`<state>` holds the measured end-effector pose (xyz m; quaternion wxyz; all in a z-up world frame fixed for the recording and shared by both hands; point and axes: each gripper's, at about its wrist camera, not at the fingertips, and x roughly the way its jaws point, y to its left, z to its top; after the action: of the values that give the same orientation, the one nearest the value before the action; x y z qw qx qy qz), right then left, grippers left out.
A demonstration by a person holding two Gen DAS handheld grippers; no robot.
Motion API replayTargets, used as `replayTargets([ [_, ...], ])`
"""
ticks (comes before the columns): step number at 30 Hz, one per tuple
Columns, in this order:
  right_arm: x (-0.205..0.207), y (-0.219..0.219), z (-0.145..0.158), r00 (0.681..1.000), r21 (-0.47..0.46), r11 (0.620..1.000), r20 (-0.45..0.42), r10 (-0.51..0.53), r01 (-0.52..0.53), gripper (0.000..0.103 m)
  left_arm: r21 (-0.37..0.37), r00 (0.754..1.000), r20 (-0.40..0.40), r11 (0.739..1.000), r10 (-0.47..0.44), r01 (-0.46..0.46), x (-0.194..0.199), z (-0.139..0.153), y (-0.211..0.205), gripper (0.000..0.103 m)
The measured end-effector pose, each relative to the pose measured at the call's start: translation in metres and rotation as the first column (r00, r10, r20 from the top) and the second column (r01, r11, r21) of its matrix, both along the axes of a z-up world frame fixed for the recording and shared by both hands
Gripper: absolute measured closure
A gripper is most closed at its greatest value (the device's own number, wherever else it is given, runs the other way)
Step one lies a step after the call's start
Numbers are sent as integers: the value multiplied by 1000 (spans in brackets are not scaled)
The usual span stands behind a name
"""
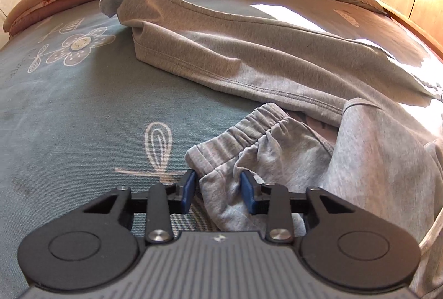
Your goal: Fold clothes
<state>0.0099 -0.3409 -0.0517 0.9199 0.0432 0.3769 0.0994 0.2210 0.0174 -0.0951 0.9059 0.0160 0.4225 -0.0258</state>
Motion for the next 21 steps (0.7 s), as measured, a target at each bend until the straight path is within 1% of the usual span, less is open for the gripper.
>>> replayTargets([
  [1,0,-1,0,1000,0,1000,-1,-2,2,2,19,1000,17,1000,1,-1,-3,1,-2,81],
  [2,0,-1,0,1000,1,1000,-1,-4,4,2,14,1000,23,1000,10,-11,-5,2,-1,84],
  [4,1,-2,0,1000,2,1000,-2,-6,6,2,-36,999,21,999,34,-34,-7,4,7,88],
  [7,1,-1,0,1000,3,1000,-4,-5,5,2,-108,998,9,992,63,-62,-11,8,21,90],
  [9,2,1,0,1000,-1,1000,-4,-1,1,2,-136,997,14,988,71,-68,-17,12,29,90],
  [11,2,3,0,1000,-7,1000,-3,2,-2,2,-163,996,26,983,86,-81,-24,17,37,90],
  [16,2,6,1,1000,-17,1000,-3,8,-8,2,-249,987,62,960,146,-126,-46,34,64,91],
  [18,2,7,2,1000,-21,1000,-4,11,-11,2,-244,981,88,958,175,-149,-56,42,72,91],
  [21,2,8,2,1000,-22,1000,-3,14,-14,2,-206,966,141,960,219,-187,-69,54,85,91],
])
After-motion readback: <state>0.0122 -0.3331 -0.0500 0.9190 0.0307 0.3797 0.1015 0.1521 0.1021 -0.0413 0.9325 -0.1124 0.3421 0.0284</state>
